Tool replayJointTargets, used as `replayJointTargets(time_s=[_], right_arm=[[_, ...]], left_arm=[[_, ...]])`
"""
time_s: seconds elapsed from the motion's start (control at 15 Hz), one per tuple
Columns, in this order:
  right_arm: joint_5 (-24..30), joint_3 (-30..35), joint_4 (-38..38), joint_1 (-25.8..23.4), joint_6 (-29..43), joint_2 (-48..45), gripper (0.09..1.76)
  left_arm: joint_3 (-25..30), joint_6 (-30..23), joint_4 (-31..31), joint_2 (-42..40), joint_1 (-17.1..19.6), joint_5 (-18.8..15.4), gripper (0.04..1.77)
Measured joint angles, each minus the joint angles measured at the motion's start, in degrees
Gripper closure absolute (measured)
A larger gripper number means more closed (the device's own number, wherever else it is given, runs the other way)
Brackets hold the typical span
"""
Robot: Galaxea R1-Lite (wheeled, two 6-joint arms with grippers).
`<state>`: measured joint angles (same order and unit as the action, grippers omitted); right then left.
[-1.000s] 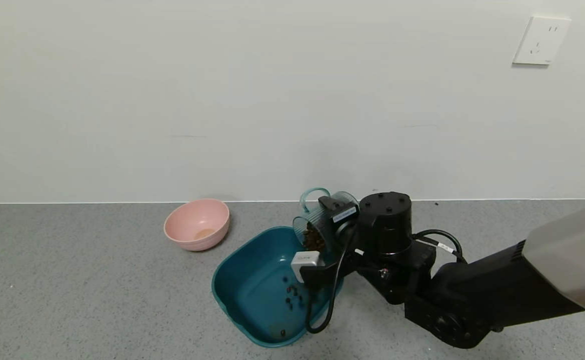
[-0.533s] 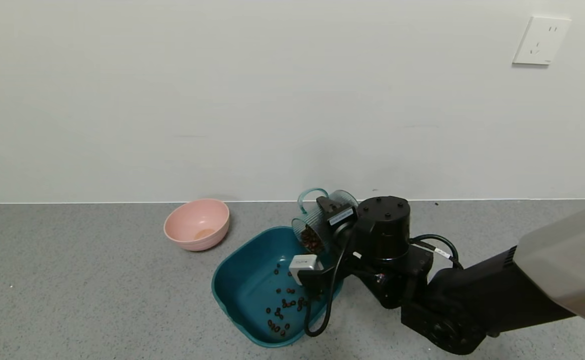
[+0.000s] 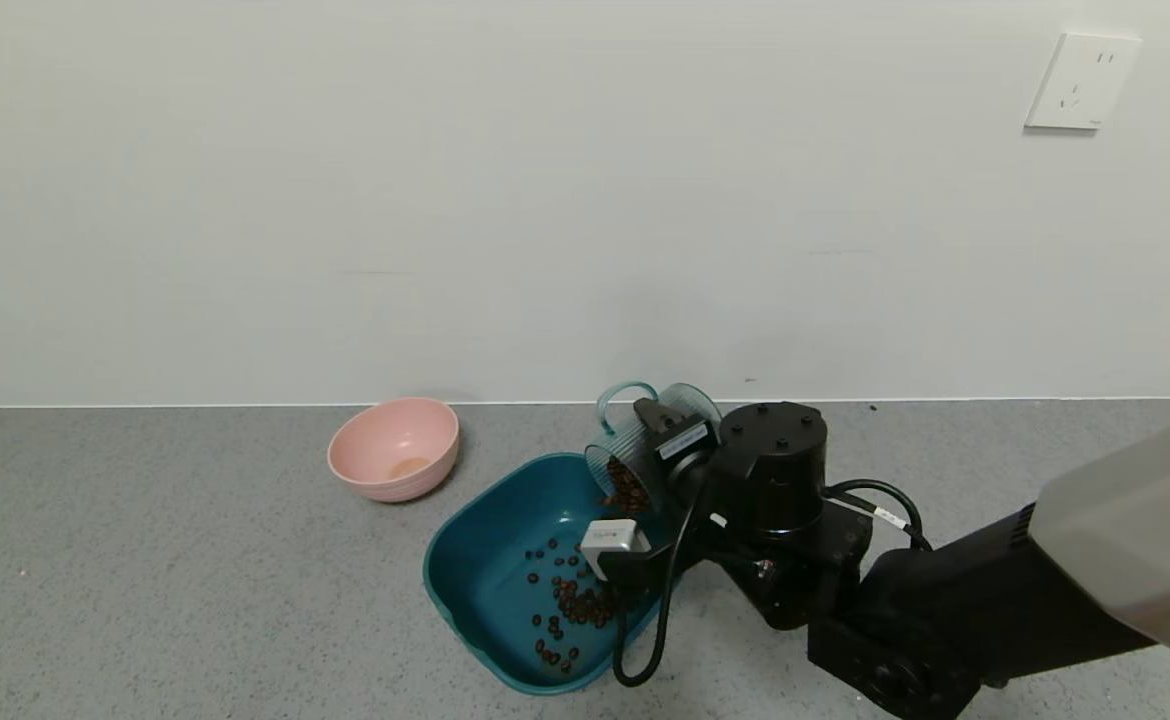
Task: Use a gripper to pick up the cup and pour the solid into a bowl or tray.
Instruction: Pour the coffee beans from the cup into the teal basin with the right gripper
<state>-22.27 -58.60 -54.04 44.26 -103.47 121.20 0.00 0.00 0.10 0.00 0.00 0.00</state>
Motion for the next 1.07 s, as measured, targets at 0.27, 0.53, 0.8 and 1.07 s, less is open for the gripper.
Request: replayJointTargets(time_s=[0.27, 0.53, 0.8, 1.07], right_arm=[[-0.02, 0.48, -0.15, 0.0, 0.13, -0.63, 0.5], [-0.38, 0.85, 0.1, -0.04, 2.35, -0.83, 0.5], [-1.04, 1.72, 0.68, 0.02, 9.24, -1.4, 0.5], [-1.04, 2.68, 0.99, 0.02, 17.15, -2.05, 0.5]], left_arm=[[0.0, 0.0, 0.0, 0.0, 0.0, 0.0, 0.06], [0.0, 0.0, 0.0, 0.0, 0.0, 0.0, 0.06], [0.0, 0.0, 0.0, 0.0, 0.0, 0.0, 0.06], [0.0, 0.0, 0.0, 0.0, 0.0, 0.0, 0.06]])
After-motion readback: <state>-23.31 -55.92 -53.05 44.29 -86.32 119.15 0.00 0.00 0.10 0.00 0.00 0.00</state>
